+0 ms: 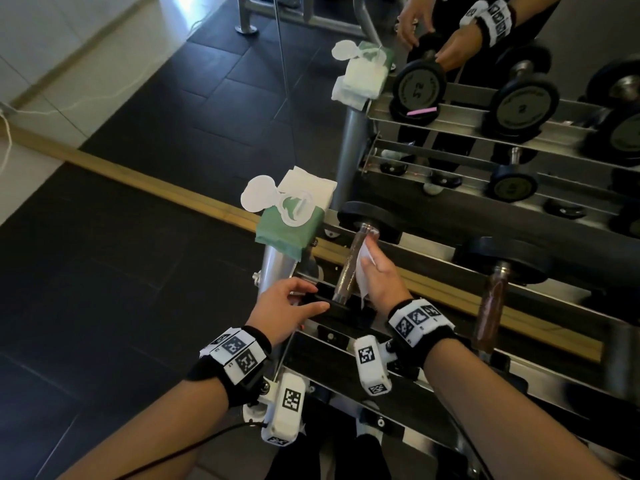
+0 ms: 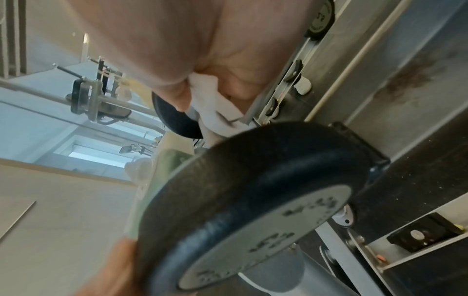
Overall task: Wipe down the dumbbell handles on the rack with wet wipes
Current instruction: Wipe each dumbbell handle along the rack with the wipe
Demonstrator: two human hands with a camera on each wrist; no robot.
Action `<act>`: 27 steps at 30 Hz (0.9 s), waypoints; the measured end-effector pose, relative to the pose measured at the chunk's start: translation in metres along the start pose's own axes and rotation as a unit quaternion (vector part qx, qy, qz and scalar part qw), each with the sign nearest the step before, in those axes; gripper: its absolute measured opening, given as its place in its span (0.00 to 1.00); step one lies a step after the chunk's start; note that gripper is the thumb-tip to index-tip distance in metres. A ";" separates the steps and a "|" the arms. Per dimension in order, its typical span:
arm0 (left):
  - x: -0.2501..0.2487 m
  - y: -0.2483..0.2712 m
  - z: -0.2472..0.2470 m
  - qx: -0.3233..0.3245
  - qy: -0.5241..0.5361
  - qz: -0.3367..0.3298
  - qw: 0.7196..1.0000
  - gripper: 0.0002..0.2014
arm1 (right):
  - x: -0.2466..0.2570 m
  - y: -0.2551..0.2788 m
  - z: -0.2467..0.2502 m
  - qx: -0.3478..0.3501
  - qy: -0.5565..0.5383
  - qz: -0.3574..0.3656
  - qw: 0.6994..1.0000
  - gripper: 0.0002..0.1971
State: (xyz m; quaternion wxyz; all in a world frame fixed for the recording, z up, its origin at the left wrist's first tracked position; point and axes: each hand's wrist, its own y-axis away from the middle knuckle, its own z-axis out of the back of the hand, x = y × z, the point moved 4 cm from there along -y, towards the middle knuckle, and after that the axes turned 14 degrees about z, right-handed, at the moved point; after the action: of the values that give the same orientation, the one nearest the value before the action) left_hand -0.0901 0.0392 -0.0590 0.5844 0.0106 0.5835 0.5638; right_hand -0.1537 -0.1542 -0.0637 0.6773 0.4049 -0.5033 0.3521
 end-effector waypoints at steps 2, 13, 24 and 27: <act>0.001 -0.001 0.001 -0.004 0.002 0.004 1.000 0.16 | 0.003 0.010 -0.003 0.005 -0.011 0.004 1.000 0.25; 0.002 0.000 0.000 -0.004 -0.014 -0.011 1.000 0.16 | 0.006 0.033 0.021 -0.056 -0.111 -0.051 0.991 0.15; 0.005 -0.002 0.000 -0.011 -0.002 -0.012 1.000 0.16 | -0.014 0.045 -0.007 0.075 0.084 -0.016 0.994 0.33; 0.001 -0.001 0.000 -0.002 -0.002 -0.008 1.000 0.16 | -0.017 0.051 0.000 0.066 0.039 -0.020 0.997 0.27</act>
State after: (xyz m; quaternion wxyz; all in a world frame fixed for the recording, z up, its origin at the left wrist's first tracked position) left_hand -0.0898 0.0394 -0.0597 0.5899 0.0053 0.5813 0.5604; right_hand -0.2032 -0.1338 -0.0702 0.6751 0.4446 -0.4436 0.3870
